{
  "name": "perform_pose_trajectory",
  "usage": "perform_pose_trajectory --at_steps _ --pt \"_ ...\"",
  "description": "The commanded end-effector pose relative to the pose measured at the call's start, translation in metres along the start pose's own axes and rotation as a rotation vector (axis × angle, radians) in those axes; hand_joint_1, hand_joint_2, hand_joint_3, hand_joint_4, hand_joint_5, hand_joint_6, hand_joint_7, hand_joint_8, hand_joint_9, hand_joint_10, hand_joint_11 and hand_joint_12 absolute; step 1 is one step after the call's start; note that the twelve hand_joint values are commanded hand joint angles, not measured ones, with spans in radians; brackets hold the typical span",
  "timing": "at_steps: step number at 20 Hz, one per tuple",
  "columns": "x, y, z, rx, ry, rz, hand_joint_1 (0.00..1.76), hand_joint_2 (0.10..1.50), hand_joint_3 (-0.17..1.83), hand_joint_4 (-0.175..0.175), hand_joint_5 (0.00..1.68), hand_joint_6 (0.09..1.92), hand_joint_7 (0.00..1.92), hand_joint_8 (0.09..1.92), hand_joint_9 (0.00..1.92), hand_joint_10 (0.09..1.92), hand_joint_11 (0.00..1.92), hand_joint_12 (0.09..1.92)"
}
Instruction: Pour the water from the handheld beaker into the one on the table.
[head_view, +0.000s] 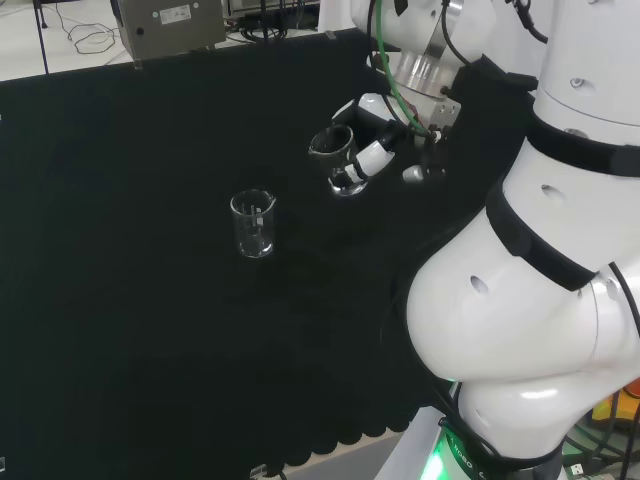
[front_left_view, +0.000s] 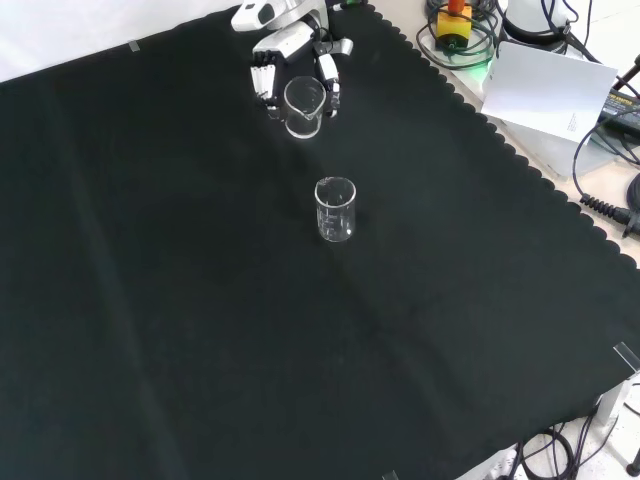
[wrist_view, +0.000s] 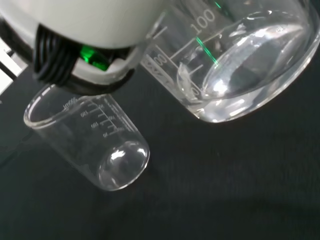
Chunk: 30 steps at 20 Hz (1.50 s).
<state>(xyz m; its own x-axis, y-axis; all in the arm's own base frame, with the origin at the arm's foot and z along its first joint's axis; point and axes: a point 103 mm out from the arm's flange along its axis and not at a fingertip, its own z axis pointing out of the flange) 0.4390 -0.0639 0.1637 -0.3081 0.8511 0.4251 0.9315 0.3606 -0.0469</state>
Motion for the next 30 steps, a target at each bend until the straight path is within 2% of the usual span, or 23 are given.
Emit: perform_pose_trajectory --at_steps 1,3,9,13,18,25,30 --pt "0.024 0.013 0.006 0.083 -0.083 0.013 1.31 0.62 0.73 -0.175 1.23 0.75 1.29 0.71 1.58 0.5 1.23 0.77" --pt "0.03 0.018 0.007 0.102 -0.103 0.019 1.31 0.62 0.74 -0.175 1.23 0.75 1.29 0.71 1.58 0.5 1.23 0.77" --pt "0.048 0.036 0.009 0.203 -0.206 0.079 1.31 0.61 0.77 -0.175 1.21 0.81 1.27 0.77 1.6 0.55 1.22 0.77" --pt "0.059 0.045 0.011 0.274 -0.285 0.09 1.31 0.6 0.81 -0.175 1.2 0.84 1.26 0.81 1.6 0.59 1.21 0.77" --pt "0.068 0.054 0.01 0.331 -0.375 0.108 1.31 0.59 0.84 -0.175 1.18 0.89 1.24 0.86 1.59 0.65 1.2 0.78" --pt "0.077 0.062 0.012 0.422 -0.461 0.134 1.3 0.57 0.89 -0.175 1.16 0.94 1.23 0.92 1.58 0.73 1.19 0.79" --pt "0.084 0.065 0.013 0.462 -0.499 0.146 1.3 0.57 0.9 -0.175 1.16 0.96 1.22 0.93 1.58 0.76 1.18 0.79"
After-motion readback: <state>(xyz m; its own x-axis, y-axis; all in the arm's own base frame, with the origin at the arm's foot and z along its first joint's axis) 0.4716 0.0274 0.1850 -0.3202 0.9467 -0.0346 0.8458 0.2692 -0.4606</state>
